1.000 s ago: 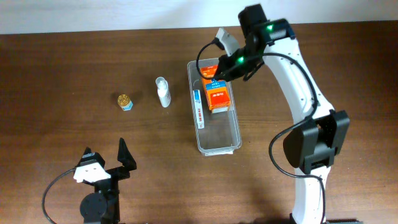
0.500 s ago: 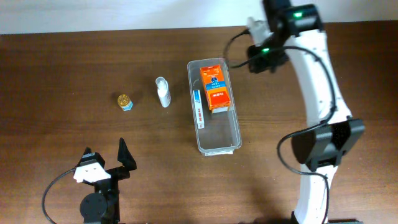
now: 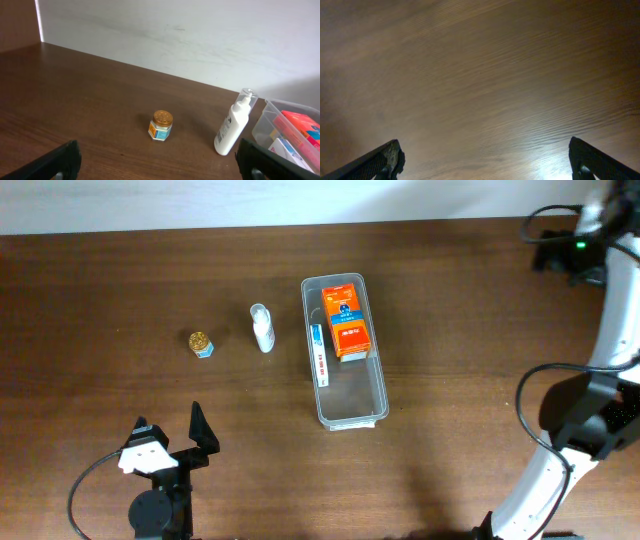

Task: Pack container
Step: 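Release the Panadol box and raise the right gripper away, then move the left gripper up and forward toward the jar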

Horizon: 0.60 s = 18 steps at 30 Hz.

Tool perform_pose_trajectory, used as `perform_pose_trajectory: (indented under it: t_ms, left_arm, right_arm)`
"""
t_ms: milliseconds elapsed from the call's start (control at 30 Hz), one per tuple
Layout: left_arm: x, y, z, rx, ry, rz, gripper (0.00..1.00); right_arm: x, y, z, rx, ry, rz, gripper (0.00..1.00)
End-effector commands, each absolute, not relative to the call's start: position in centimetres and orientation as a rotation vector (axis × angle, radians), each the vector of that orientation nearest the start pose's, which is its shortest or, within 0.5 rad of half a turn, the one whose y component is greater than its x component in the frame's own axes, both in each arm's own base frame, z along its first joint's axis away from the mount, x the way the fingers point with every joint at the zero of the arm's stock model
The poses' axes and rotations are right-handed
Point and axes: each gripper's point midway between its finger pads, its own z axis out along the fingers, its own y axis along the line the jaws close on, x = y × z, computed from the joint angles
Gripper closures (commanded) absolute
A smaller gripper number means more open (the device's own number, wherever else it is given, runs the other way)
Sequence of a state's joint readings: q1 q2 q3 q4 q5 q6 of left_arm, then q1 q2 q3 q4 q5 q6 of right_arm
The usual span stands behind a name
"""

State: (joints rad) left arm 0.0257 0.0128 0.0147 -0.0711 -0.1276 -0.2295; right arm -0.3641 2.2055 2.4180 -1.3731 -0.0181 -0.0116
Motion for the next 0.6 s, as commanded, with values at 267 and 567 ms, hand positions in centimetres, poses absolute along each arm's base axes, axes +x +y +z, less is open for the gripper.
perform_pose_trajectory:
  t_ms: [267,567]
  left_arm:
    - [24.4,2.7,15.9,-0.306,1.611,-0.066,0.01]
    - [24.4,3.2,16.8,-0.328,1.570,-0.043,0.01]
  right_arm:
    - [45.6,-24.7,21.1,0.670,2.604,-0.146,0.02]
    - [47.0,-25.3,21.9,0.647,2.539,-0.155,0.02]
